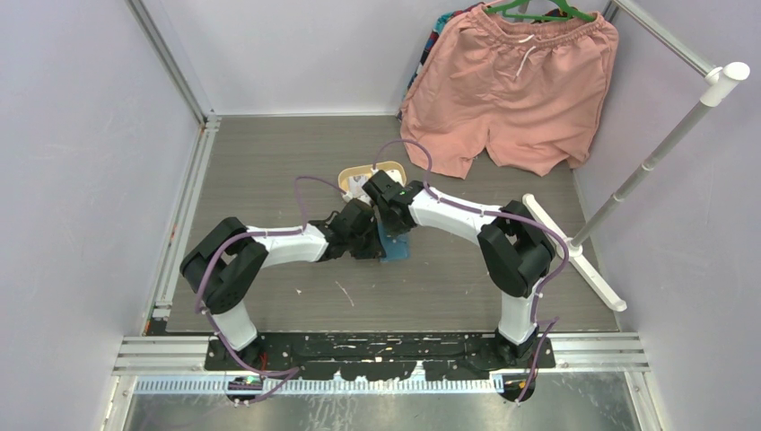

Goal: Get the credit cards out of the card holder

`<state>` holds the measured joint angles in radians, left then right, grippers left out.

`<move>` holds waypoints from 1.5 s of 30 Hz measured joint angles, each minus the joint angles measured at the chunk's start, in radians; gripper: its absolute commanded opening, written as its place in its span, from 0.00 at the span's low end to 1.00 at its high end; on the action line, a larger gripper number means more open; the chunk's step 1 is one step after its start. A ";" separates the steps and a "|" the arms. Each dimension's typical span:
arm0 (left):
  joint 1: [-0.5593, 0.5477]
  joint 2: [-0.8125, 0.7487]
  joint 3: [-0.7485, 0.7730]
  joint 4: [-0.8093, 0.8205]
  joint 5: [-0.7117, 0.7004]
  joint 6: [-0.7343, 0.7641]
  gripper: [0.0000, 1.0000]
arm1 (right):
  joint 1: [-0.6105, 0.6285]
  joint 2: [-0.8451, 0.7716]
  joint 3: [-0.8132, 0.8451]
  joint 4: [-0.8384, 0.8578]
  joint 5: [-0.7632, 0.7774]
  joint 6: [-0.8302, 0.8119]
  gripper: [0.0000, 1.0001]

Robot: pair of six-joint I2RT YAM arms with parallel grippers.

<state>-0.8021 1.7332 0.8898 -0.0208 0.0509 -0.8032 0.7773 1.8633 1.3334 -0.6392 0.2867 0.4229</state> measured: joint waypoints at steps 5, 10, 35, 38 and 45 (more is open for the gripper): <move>0.000 0.000 0.000 0.000 0.000 0.000 0.00 | 0.000 0.002 0.000 0.014 -0.029 0.014 0.01; 0.003 0.000 0.000 -0.001 0.003 -0.005 0.00 | 0.000 0.014 0.000 0.024 -0.038 0.026 0.01; 0.006 0.002 0.000 -0.003 0.009 -0.023 0.00 | -0.001 0.025 -0.038 0.064 -0.042 0.043 0.01; 0.006 0.002 0.000 -0.003 0.010 -0.023 0.00 | -0.001 0.031 -0.038 0.069 -0.042 0.043 0.01; 0.006 0.002 0.000 -0.003 0.010 -0.023 0.00 | -0.001 0.034 -0.038 0.071 -0.044 0.044 0.01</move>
<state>-0.7959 1.7351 0.8902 -0.0235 0.0605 -0.8265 0.7761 1.8969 1.2957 -0.5678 0.2424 0.4667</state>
